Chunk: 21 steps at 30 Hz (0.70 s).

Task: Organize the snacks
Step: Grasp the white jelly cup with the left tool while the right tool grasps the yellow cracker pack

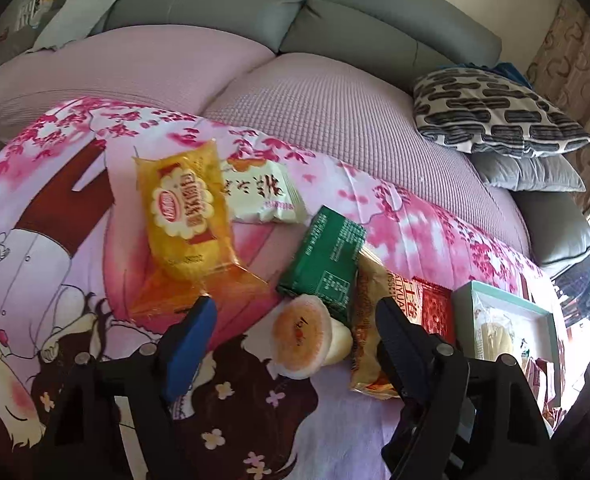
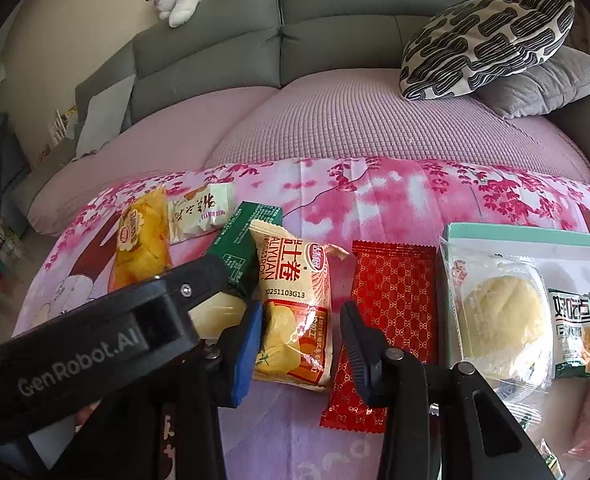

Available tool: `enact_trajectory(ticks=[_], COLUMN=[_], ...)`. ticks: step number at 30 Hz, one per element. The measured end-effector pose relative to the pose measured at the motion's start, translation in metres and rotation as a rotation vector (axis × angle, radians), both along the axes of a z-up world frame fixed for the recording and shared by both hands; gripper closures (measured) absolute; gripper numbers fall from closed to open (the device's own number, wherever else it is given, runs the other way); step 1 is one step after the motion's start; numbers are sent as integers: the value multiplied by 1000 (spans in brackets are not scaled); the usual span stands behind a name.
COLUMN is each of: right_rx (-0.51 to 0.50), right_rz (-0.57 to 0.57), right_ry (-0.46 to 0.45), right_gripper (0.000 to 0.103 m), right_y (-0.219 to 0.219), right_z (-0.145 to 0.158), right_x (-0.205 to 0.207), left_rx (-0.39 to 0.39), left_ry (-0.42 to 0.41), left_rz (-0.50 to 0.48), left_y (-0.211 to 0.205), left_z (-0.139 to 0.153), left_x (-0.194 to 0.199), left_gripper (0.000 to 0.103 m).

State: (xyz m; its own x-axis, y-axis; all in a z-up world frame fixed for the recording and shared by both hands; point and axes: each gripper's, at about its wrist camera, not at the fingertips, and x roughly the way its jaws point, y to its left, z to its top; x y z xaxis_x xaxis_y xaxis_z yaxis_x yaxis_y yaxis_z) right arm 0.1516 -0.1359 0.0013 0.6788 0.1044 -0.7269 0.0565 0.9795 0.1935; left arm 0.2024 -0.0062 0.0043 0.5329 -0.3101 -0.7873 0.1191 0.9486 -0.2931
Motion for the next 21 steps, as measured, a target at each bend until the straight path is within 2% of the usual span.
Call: enact_trajectory(ticks=[7,18,21], right_rx=[0,-57,-71], right_rz=[-15,15,21], right_ry=[12,46,45], right_gripper=[71,72,72], right_y=[-6,-3,-1], right_z=[4,4,4], right_x=[-2,-6,-7], left_rx=[12,14,30], left_ry=[23,69,67], left_rz=[-4,-25,-16], left_y=[-3,-8,-7], left_z=[-6,-21,-22], left_x=[2,7,7], left_gripper=[23,24,35])
